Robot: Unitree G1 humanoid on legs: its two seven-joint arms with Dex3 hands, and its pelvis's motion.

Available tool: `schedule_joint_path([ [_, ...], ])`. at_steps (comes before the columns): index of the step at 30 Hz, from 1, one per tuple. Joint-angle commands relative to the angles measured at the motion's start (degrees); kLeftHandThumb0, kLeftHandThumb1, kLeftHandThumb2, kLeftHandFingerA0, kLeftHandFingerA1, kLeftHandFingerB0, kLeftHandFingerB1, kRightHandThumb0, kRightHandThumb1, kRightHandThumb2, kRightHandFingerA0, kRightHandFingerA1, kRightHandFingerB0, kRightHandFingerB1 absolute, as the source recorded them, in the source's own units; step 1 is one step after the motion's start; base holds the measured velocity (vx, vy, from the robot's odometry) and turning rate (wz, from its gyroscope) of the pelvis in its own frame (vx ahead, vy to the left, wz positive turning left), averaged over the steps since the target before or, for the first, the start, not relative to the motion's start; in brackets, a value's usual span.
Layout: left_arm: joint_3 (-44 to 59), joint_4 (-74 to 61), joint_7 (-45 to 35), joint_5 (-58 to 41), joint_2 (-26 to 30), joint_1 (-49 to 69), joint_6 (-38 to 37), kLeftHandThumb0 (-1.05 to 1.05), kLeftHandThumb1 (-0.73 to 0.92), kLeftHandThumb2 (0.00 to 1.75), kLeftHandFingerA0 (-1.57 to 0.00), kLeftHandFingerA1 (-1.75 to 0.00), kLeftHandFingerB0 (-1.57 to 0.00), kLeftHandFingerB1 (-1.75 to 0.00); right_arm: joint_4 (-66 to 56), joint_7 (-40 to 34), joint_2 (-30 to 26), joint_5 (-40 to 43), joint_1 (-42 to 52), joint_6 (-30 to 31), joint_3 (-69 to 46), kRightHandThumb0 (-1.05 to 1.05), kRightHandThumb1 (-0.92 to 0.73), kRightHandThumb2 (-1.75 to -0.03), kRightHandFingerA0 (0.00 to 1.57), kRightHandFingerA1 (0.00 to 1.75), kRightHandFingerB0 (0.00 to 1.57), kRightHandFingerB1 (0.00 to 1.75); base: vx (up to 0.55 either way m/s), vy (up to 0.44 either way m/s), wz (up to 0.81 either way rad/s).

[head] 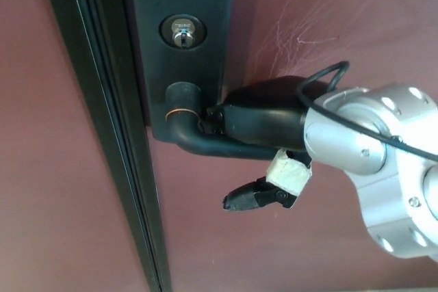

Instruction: The robot walks towards the door handle and put its right hand on it and twist the handle

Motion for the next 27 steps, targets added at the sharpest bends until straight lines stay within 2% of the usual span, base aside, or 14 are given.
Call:
schedule_joint_path([
  [1,-1.46,0.16,-1.61,1.73,0.28,2.43,-0.81,-0.4,0.6,0.58,-0.67,-0.46,-0.47,-0.38,4.51,-30.6,0.61,-46.44,8.48,-3.98,6.2,-0.92,-0.62,-0.95,0.0,0.0,0.0,0.03,0.0,0.0,0.0],
  [11,-1.43,0.13,-1.84,1.65,0.32,2.11,-0.75,-0.41,0.59,0.58,-0.66,-0.46,-0.46,-0.38,0.16,-25.2,3.36,-50.57,9.52,-3.07,3.1,-0.92,-0.63,-0.94,0.0,0.0,0.0,0.03,0.0,0.0,0.0],
  [13,-1.28,0.24,-1.76,1.53,0.37,2.39,-0.64,-0.41,0.59,0.58,-0.66,-0.46,-0.46,-0.38,-4.18,-20.19,3.93,-50.04,8.94,-3.88,0.52,-0.92,-0.63,-0.95,0.0,0.0,0.0,0.03,0.0,0.0,0.0],
  [17,-1.48,0.25,-1.74,1.69,0.33,2.3,-0.59,-0.41,0.59,0.58,-0.66,-0.46,-0.46,-0.38,-6.85,-16.86,3.95,-49.53,8.14,-4.97,-1.38,-0.92,-0.63,-0.95,0.0,0.0,0.0,0.03,0.0,0.0,0.0],
  [20,-1.71,0.3,-1.81,1.92,0.42,2.28,-0.72,-0.41,0.59,0.58,-0.66,-0.46,-0.46,-0.38,-11.68,-10.34,2.61,-47.77,4.52,-6.93,-5.64,-0.92,-0.63,-0.95,0.0,0.0,0.01,0.05,0.0,0.0,0.0],
  [24,-1.73,0.3,-1.94,1.89,0.52,2.27,-0.74,-0.41,0.59,0.58,-0.66,-0.46,-0.46,-0.38,-13.22,-9.19,2.17,-47.74,4.21,-7.75,-6.98,-0.92,-0.63,-0.95,0.0,0.0,0.01,0.05,0.0,0.0,0.0],
  [25,-1.72,0.37,-1.89,1.87,0.53,2.45,-0.78,-0.41,0.59,0.58,-0.66,-0.46,-0.46,-0.38,-14.3,-9.19,2.16,-47.85,4.01,-8.16,-7.84,-0.86,-0.58,-0.95,0.0,0.07,0.02,0.11,0.0,0.0,0.0],
  [27,-1.87,0.46,-1.73,2.01,0.5,2.81,-0.9,-0.41,0.59,0.58,-0.66,-0.46,-0.46,-0.38,-16.01,-9.64,2.2,-48.11,3.7,-8.85,-9.14,-0.85,-0.57,-0.94,0.0,0.08,0.02,0.13,0.0,0.0,0.0],
])
